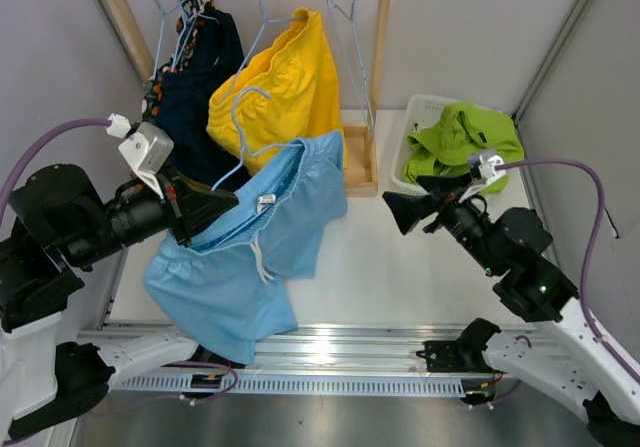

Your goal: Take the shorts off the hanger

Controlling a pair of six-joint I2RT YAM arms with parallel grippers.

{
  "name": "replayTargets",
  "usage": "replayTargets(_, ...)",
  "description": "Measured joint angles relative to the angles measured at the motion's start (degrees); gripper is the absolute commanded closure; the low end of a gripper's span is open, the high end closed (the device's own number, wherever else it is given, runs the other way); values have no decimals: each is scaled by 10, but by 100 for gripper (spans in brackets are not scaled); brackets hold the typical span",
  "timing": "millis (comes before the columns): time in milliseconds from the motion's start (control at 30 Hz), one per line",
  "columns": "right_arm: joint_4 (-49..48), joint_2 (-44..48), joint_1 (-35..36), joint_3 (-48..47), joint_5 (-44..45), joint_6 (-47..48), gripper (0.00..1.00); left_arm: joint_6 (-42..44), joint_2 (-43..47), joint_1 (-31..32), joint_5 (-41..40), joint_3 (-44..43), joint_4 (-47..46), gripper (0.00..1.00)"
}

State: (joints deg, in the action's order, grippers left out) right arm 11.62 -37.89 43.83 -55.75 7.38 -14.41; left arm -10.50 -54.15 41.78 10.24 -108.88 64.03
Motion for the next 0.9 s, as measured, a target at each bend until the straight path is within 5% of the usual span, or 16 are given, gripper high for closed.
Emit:
replayTargets(600,-207,-206,0,18,-140,-8,1,-20,-9,0,101,-7,-37,100)
replayTargets(667,-224,-224,0,18,-151,-3,90,-25,-9,0,111,-5,-39,100)
replayTargets(700,-229,-229,0,18,-157,-3,100,-26,-9,0,113,-5,-39,100)
replayTargets(900,-234,-208,-12,19,-169,2,100,-26,-5,0,112,-2,-39,100)
